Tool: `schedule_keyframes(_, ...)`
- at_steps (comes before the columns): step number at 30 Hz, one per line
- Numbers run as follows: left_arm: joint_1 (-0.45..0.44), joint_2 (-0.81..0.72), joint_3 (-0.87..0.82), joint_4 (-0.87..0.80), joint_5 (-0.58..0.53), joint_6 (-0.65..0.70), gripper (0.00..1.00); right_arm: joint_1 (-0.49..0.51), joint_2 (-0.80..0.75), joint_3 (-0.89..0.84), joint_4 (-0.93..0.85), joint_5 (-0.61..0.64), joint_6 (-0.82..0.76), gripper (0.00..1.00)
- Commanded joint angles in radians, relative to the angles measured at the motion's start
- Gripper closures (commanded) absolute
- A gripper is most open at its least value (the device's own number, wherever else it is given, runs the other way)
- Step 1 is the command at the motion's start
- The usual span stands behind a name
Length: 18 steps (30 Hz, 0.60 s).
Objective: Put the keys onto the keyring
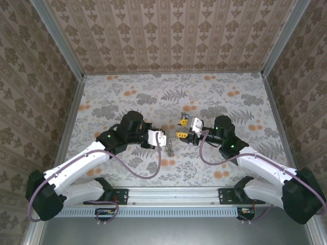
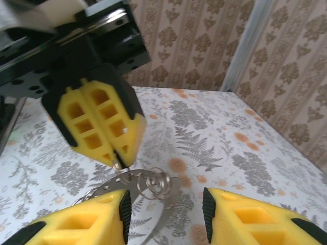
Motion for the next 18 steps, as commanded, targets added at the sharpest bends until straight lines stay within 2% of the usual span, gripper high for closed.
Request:
schedule_keyframes(1, -0.005, -0.026, -0.008, 0.054, -0.012, 0.073, 1.0, -0.031, 0.006, 0.003, 0.064, 0.031, 0.036, 0.55)
schedule_keyframes(4, -0.005, -0.026, -0.014, 0.069, -0.008, 0.078, 1.0, -0.058, 0.01, 0.005, 0.06, 0.106, 0.053, 0.55)
schedule_keyframes(5, -0.005, -0.026, -0.016, 0.069, -0.008, 0.08, 1.0, -0.062, 0.014, 0.014, 0.041, 0.194, 0.085, 0.53)
schedule_keyframes(7, -0.005, -0.026, -0.019, 0.073, -0.013, 0.08, 1.0, -0.069, 0.034, 0.064, -0.045, 0.468, 0.237, 0.43)
schedule_keyframes(10, -0.004, -0.026, -0.023, 0.082, -0.022, 0.073, 1.0, -0.099, 0.116, 0.216, -0.307, 0.681, 0.466, 0.43)
schedule_keyframes(12, 0.001, -0.023, -0.021, 0.073, -0.019, 0.071, 1.0, -0.126, 0.202, 0.328, -0.482, 0.704, 0.62, 0.46)
schedule_keyframes(14, 0.012, -0.019, -0.015, 0.051, -0.008, 0.056, 1.0, -0.14, 0.302, 0.438, -0.623, 0.664, 0.704, 0.49)
schedule_keyframes(18, 0.07, -0.039, -0.01, -0.008, 0.037, 0.016, 1.0, -0.14, 0.489, 0.555, -0.723, 0.626, 0.842, 0.56)
